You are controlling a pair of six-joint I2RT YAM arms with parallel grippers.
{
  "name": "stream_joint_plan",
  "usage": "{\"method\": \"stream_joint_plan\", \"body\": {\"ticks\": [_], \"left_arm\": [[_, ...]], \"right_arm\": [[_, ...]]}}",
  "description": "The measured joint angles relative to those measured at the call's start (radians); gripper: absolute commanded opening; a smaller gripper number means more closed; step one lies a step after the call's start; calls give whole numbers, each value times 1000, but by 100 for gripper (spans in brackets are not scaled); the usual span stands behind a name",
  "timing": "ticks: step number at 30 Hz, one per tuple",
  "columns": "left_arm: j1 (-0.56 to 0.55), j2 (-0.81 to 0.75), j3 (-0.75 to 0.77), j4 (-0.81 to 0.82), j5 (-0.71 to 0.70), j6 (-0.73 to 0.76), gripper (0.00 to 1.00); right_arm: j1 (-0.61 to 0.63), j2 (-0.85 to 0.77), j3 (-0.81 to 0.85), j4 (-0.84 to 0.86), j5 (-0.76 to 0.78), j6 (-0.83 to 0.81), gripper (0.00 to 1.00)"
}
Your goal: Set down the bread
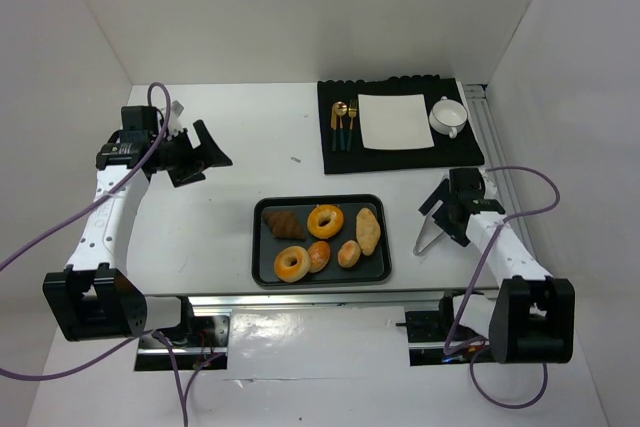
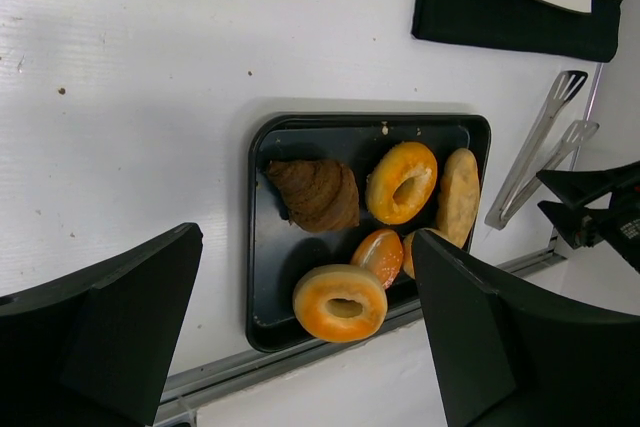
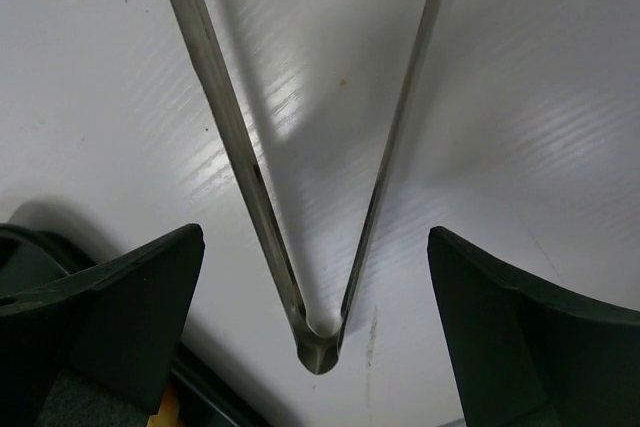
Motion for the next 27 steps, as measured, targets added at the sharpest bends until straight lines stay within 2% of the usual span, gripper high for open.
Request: {"method": "stream_joint_plan", "body": {"ticks": [9,12,16,17,21,24,25,27], "left_arm": [[0,0,0,6,0,0,100],[0,3,0,6,1,0,100],[0,16,0,6,1,1,100],[0,18,0,6,1,2,100],[0,22,0,6,0,3,100],[0,22,0,6,0,3,100],[0,22,0,6,0,3,100],[0,23,0,6,1,3,100]], "right_arm": [[72,167,1,103,60,-9,100],[91,227,10,129,104,-10,97],[100,284,34,161,156,-13,85],[102,291,35,171,165,-11,78],[123,302,35,197,200,7,59],[149,290,34,198,203,29,48],[157,276,32,194,200,33,40],[172,223,32,180,198,37,35]]}}
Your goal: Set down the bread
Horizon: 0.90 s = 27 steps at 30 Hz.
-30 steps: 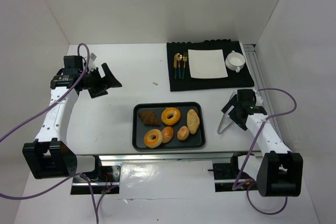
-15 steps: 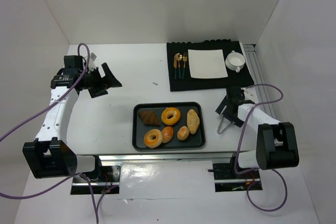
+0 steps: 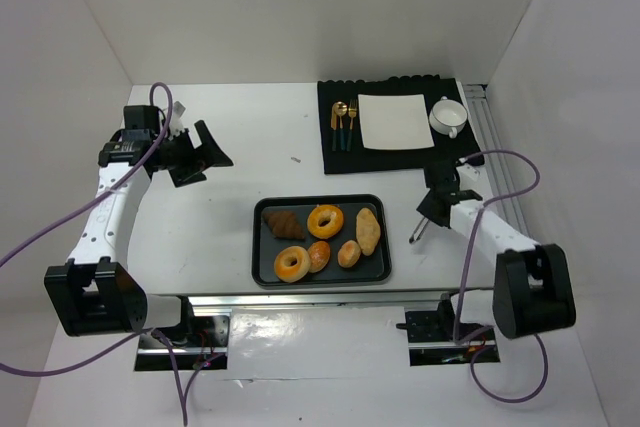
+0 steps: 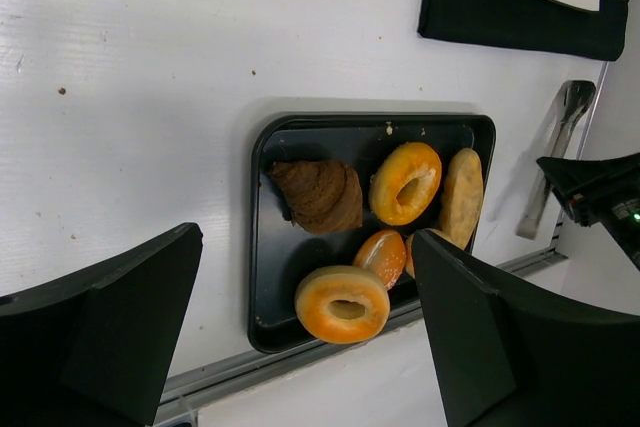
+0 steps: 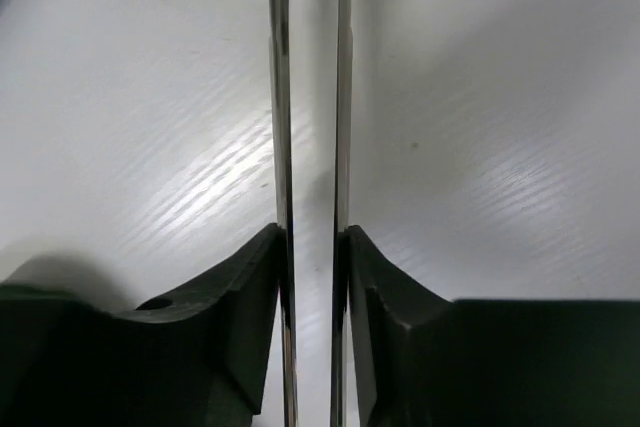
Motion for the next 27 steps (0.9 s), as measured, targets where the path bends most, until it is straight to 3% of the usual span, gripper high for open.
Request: {"method": "stream_joint_plan", "body": {"ticks": [7,13,20,27], "left_arm": [[0,1,0,0,1,0,100],[0,1,0,3,7,-2,100],[0,1,19,8,21,-2,100],[0,0,37,10,29,0,100]], "right_arm": [[90,-293,108,-159,-39,-45,32],[236,-452,244,-288,-213,-93,37],[363,-422,272,-416,-505,-165,41],[429,-372,272,-445,-596,-170,52]]}}
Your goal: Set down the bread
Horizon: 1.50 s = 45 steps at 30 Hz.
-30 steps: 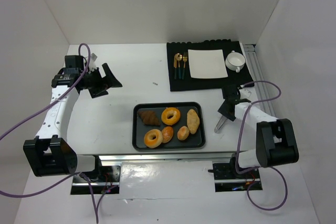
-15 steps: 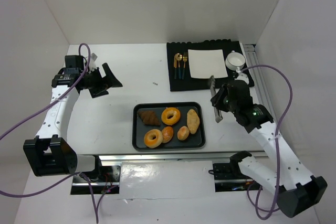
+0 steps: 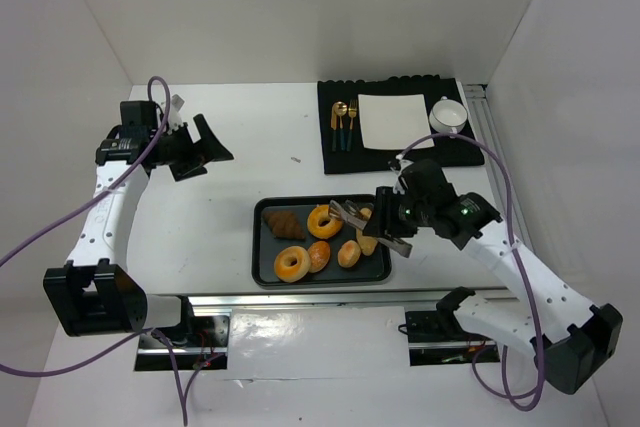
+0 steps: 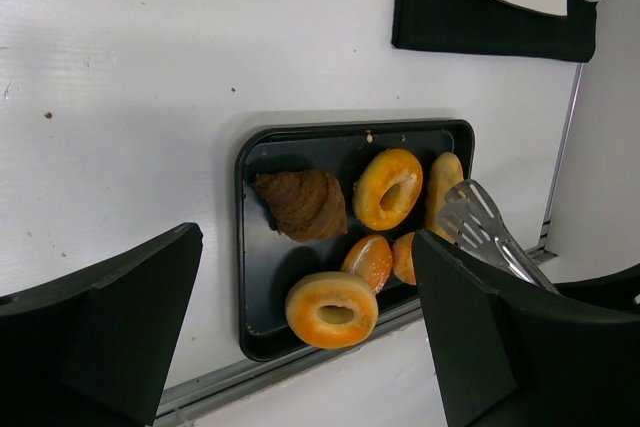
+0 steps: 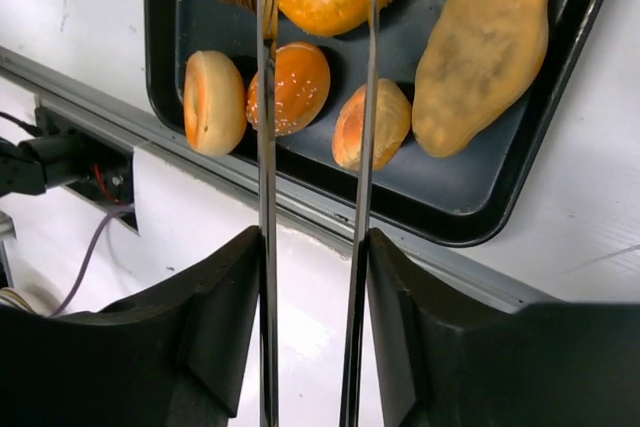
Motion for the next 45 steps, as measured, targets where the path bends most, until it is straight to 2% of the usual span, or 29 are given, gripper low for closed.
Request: {"method": "stream_joint_plan", "body": {"ticks": [11,23,30,31,32,36,41,45], "left_arm": [[0,-25,0,-10,-14,2,100],[0,-37,0,-12,-25,5,100],[0,-37,0,-12,-30,5,100],[0,-37,0,-12,-30,5,100],[0,-37,0,-12,-30,5,100],[0,-37,0,-12,-30,4,100],[0,-37,0,-12,-32,4,100],[0,-37,0,-12,-31,3,100]], "right_arm": [[14,135,0,14,0,4,55],[14,180,-57,136,-21,24,55],[7,206,-58,131,-18,5,55],[3,208,-58,130,-19,1,52],[-2,208,-58,131,-21,-4,43],[-13,209,-54,124,-23,-13,26],[-14,212,32,60,14,-27,25],[-21,209,182,-7,71,-42,25]]}}
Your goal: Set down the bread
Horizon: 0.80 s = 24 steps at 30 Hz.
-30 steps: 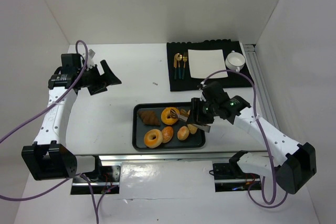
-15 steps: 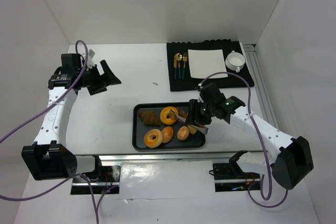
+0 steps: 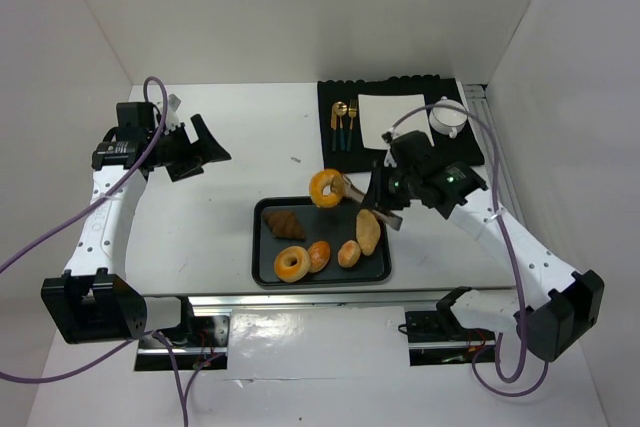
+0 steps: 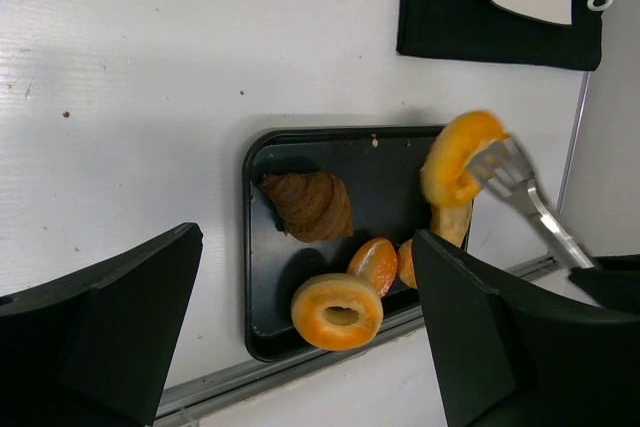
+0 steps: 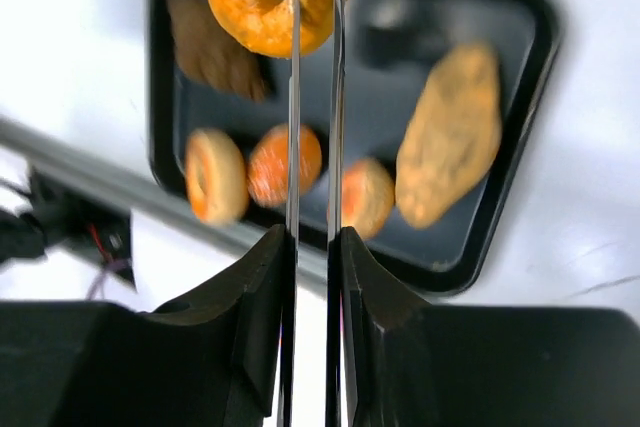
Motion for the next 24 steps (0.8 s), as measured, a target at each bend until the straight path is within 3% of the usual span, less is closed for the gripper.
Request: {"method": "stream_joint_plan", "body": {"ticks": [6,11,18,24], "left_arm": [[0,0,0,0,0,0,100],[0,0,0,0,-7,0,100],[0,16,0,0,-11,0,100],[0,56,0,-8,-27,2,100]], "right_arm": [[-106,39,153,26,153,-19,25],[-265,222,193,169,224,-27,25],[-421,497,253,354,237,-25,25],[-472,609,290,434,212,-11,28]]}}
